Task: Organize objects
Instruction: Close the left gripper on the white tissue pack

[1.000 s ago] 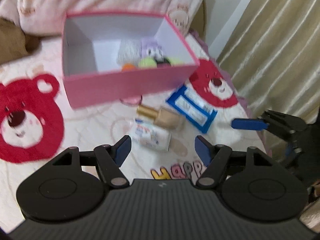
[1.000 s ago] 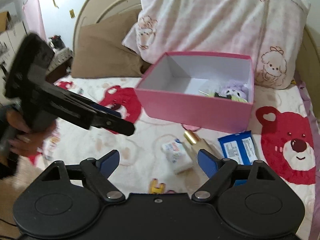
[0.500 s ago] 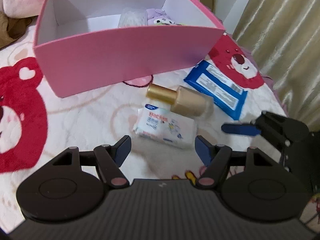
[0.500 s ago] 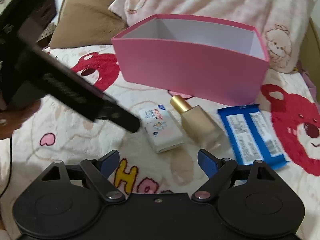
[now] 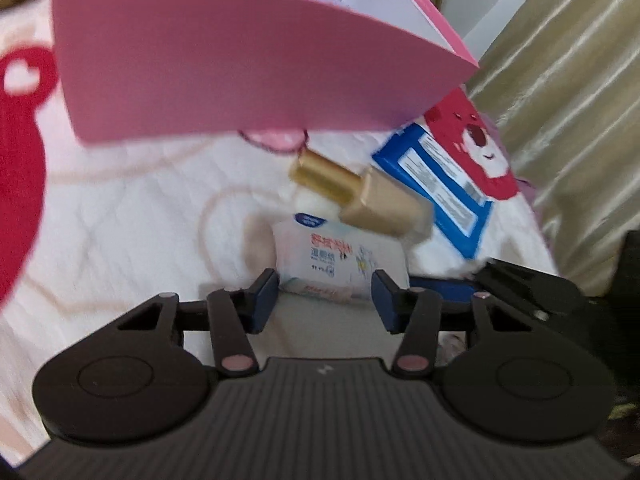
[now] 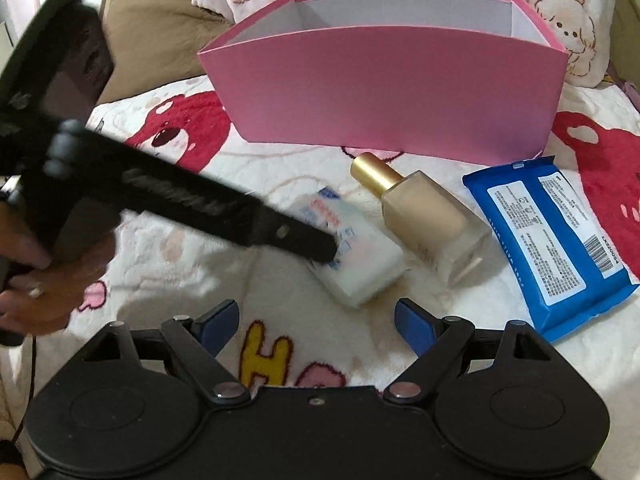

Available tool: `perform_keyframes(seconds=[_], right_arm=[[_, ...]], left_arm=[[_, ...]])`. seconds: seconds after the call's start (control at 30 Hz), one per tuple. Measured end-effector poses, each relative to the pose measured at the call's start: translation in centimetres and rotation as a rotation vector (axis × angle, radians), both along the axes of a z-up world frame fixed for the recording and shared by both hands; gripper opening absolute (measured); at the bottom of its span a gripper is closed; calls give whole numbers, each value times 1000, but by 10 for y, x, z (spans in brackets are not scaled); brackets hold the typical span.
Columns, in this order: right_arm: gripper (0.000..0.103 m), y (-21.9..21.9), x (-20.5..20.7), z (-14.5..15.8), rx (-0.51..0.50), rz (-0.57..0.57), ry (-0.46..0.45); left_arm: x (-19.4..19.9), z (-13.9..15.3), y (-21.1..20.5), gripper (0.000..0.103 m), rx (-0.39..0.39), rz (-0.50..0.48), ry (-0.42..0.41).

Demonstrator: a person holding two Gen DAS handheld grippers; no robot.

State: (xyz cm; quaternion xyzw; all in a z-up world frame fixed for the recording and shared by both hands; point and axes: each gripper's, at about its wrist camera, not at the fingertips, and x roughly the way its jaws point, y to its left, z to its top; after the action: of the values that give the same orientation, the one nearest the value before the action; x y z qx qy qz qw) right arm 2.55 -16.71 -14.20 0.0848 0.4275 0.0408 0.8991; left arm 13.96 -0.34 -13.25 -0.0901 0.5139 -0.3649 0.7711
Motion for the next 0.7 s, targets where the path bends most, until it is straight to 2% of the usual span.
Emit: perform_keyframes(seconds=[0.13,0.23,0.4,0.47,0.53,0.7], right_arm=[[89,4,0,1,-18,-10,4],[89,7,-2,0,-55,-6,14],[88,9,6,-4,-118,3,22],[88,9,7,-6,-129,-1,24],[87,12,7,-5,-148,-12,11],[84,16,7,-5,-130,-42,16]], left_arm=[[-13,-1,2,49,-38,6,94],[-13,-7,12,49,-76,64,181],[-11,-2,17,49,-45,149,104],[-7,-5,16,47,-72,152,120],[-5,-10,15,38,-79,172,130],[-7,-13,11,37,-78,196,138]])
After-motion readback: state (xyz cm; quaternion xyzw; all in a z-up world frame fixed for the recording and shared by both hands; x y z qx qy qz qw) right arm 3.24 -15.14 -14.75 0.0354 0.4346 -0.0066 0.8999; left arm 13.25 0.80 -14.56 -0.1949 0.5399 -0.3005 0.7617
